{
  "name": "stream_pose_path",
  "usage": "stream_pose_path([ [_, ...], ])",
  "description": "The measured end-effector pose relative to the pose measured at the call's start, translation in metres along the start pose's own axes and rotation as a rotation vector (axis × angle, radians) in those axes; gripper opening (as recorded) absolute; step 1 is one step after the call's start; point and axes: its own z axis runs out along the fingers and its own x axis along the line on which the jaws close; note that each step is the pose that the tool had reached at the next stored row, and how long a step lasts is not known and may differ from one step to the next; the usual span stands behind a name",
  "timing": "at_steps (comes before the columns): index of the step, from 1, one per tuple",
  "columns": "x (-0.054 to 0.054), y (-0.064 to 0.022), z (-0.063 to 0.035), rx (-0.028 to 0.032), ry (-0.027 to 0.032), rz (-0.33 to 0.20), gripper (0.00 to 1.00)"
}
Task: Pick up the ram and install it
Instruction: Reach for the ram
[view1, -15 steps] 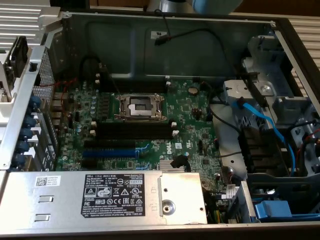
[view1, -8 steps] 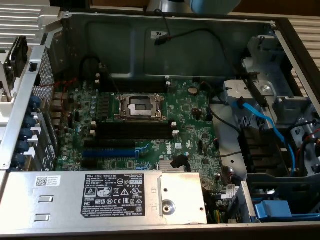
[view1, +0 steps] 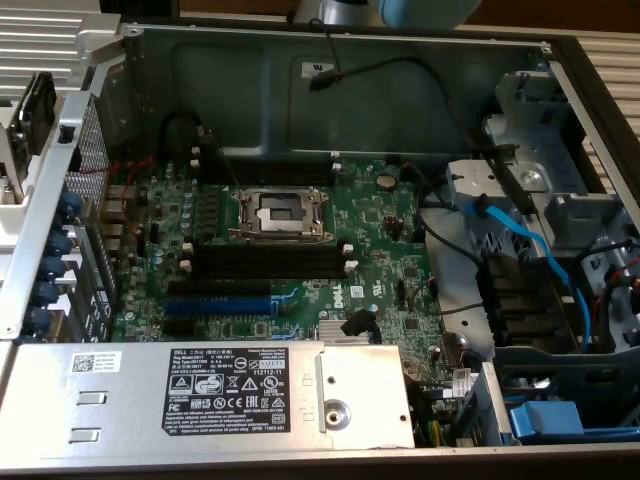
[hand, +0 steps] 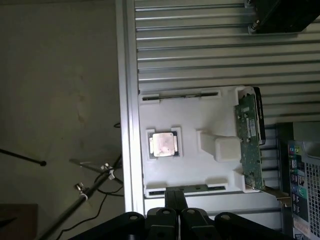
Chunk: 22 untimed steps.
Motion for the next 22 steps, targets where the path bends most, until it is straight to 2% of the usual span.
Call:
stream_pose_path([
  [8,0.0000,0.0000,0.0000,0.0001,0.0001,0.000,0.10],
  [9,0.0001,0.0000,0.0000,-0.0002,0.0007,-0.024,0.10],
  [18,0.0001,0.0001,0.0000,-0.0035,0.0106,-0.352,0.10],
  [22,0.0001,0.0001,0.0000,-0.0043,0.0129,-0.427,0.10],
])
